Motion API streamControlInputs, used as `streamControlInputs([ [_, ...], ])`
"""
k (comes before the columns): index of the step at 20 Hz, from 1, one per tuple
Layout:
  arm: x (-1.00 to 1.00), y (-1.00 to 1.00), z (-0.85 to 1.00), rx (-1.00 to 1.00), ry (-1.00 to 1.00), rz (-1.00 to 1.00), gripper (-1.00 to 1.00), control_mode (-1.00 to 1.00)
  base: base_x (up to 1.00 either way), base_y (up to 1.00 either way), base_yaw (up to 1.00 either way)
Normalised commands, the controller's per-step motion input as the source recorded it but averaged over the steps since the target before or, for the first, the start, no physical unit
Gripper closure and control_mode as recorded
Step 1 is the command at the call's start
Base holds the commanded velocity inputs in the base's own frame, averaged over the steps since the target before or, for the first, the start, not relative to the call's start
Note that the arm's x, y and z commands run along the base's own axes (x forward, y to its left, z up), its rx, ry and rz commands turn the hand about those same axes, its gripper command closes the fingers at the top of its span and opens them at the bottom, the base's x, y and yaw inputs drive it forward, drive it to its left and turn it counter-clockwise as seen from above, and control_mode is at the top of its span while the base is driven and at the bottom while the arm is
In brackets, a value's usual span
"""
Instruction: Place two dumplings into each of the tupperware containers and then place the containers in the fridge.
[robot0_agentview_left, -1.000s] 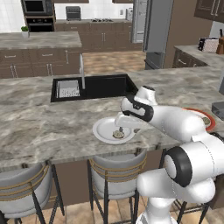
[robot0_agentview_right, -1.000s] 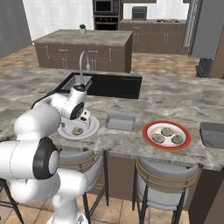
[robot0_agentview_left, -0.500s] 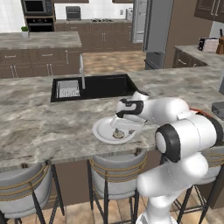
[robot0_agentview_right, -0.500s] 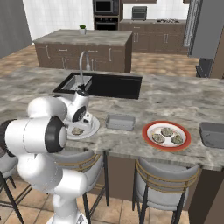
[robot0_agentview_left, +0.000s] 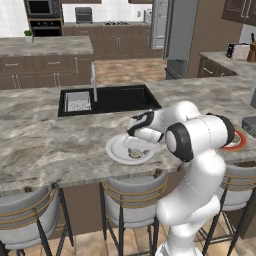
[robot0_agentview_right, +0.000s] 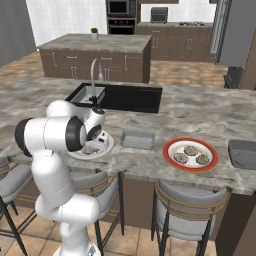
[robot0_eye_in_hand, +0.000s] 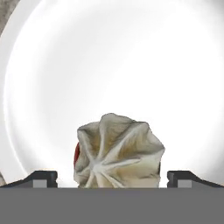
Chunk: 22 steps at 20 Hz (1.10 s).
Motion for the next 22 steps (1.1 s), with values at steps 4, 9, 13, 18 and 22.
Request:
streamControlInputs([
  [4, 0.18, 0.25, -0.22, 0.0, 0.0, 0.0, -1.0, -1.0, 0.0, 0.0, 0.0],
  [9, 0.01, 0.15, -0.26, 0.0, 0.0, 0.0, 1.0, -1.0, 0.0, 0.0, 0.0],
  [13, 0.0, 0.09, 0.0, 0.03, 0.0, 0.0, 1.0, -1.0, 0.0, 0.0, 0.0],
  [18, 0.0, 0.31, 0.59, -0.16, 0.16, 0.0, 1.0, -1.0, 0.0, 0.0, 0.0],
  [22, 0.0, -0.74, 0.95, -0.26, 0.24, -0.25, 1.0, -1.0, 0.0, 0.0, 0.0],
])
